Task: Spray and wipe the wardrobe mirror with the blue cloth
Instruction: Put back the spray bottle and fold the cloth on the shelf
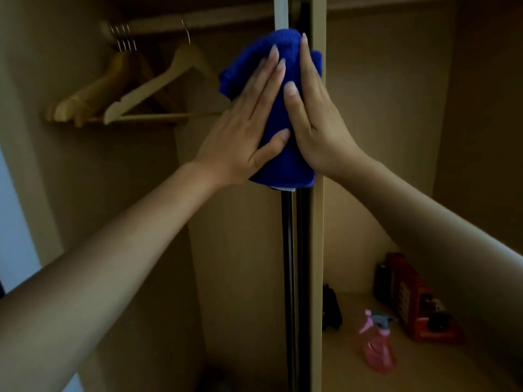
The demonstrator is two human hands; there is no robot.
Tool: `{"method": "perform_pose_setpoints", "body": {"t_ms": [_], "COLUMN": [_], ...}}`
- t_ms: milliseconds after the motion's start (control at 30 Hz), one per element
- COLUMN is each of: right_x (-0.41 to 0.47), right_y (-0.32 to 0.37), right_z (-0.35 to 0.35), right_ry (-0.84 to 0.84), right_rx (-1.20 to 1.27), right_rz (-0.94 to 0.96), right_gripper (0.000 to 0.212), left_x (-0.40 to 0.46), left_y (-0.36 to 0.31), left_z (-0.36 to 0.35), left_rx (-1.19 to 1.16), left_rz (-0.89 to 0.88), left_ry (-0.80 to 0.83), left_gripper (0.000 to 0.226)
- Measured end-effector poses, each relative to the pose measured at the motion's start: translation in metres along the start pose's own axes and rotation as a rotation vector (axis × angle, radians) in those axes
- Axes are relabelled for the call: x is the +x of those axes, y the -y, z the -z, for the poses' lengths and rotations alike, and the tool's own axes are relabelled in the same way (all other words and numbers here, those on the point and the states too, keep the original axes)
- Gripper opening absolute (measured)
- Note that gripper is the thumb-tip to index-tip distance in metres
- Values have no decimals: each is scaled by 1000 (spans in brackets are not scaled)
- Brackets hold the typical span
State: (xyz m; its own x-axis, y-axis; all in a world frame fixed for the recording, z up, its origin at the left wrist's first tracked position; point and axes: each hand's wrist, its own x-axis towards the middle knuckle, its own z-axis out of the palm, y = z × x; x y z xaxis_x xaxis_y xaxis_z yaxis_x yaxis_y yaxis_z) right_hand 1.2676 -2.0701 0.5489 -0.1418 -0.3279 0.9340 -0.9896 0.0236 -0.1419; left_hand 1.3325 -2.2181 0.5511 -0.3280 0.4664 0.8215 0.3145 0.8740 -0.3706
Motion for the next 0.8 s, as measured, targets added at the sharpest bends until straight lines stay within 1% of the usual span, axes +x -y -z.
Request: {"method": "perform_pose_setpoints", "body": {"t_ms": [200,333,400,467,533,567,600,633,667,700,733,767,800], "right_x": [38,41,37,32,25,20,14,8,2,-5,-12,-20,-28], "right_y": [6,11,15,19,22,24,26,27,27,28,28,28,29], "right_z": [9,10,9,9,9,8,7,6,5,3,1,-1,-4], "right_ry": [-38,-49,-65,-87,-114,-130,-152,-179,-207,-231,-251,-264,-275], "right_rx": [0,20,25,18,11,14,16,15,13,13,14,14,16], "right_rz": [56,13,-14,-47,-77,-96,-117,-135,-147,-157,-164,-170,-177], "right_gripper": [61,63,63,63,60,58,56,54,52,50,48,46,45], "left_x": [34,37,34,27,17,12,7,2,-2,-7,-12,-17,-22], "left_y": [13,12,7,1,-12,-19,-28,-35,-41,-46,-48,-50,-49], "left_z": [15,17,16,13,9,8,8,9,10,12,14,16,17], "left_rx": [34,23,28,62,82,55,1,-88,-237,-442,-680,-908,-1067], "left_rz": [-8,23,45,110,267,359,441,522,622,742,863,958,1022], "left_ry": [-16,-9,-34,-104,-257,-341,-399,-424,-414,-379,-348,-331,-331], "left_gripper": [74,73,71,71,79,86,95,103,111,117,116,109,96]}}
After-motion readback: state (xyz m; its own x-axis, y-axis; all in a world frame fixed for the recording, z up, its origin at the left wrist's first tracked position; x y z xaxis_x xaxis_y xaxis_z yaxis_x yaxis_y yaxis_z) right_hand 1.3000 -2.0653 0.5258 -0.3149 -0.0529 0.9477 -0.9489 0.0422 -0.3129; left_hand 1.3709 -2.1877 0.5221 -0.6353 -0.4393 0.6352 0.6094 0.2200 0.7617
